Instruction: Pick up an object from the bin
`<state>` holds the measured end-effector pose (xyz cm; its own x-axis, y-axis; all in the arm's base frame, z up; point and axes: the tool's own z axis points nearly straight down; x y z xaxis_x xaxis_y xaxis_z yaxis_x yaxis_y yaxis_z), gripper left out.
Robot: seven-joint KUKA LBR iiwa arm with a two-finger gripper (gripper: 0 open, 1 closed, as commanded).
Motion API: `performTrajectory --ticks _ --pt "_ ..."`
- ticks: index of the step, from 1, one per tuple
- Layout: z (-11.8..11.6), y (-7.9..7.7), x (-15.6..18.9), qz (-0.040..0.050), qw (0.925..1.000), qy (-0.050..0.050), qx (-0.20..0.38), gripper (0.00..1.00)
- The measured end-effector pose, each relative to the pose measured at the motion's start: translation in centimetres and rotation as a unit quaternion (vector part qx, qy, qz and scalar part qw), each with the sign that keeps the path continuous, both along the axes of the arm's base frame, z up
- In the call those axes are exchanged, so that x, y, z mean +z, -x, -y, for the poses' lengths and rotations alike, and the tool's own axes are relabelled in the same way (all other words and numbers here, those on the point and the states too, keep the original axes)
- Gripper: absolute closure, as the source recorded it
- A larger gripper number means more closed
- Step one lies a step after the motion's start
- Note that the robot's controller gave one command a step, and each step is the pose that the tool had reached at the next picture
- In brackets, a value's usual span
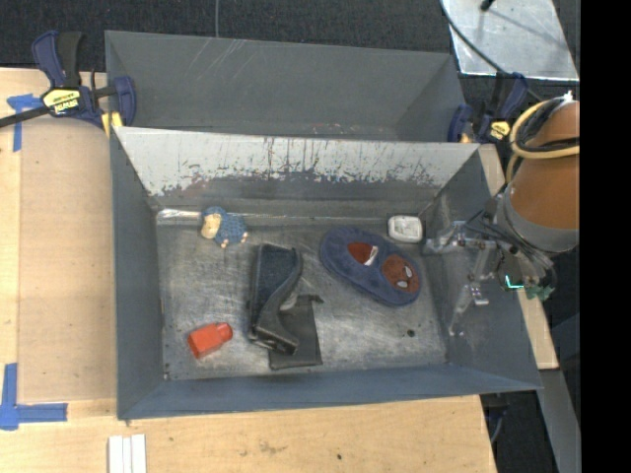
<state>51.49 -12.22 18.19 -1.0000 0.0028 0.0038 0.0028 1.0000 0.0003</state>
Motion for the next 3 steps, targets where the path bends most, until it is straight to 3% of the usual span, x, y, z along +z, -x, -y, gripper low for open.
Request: performTrajectory --ticks 1,2,3 --pt "-3.5 -5.6 -4.3 0.0041 0.9985 0.0 -0.054 0.0" --pt "-7.7 -7.9 -10.1 0.0012 0.9947 0.0 -0.102 0.0" --pt "-7.5 -8.0 -9.8 0.0037 0.9947 0.001 -0.103 1.0"
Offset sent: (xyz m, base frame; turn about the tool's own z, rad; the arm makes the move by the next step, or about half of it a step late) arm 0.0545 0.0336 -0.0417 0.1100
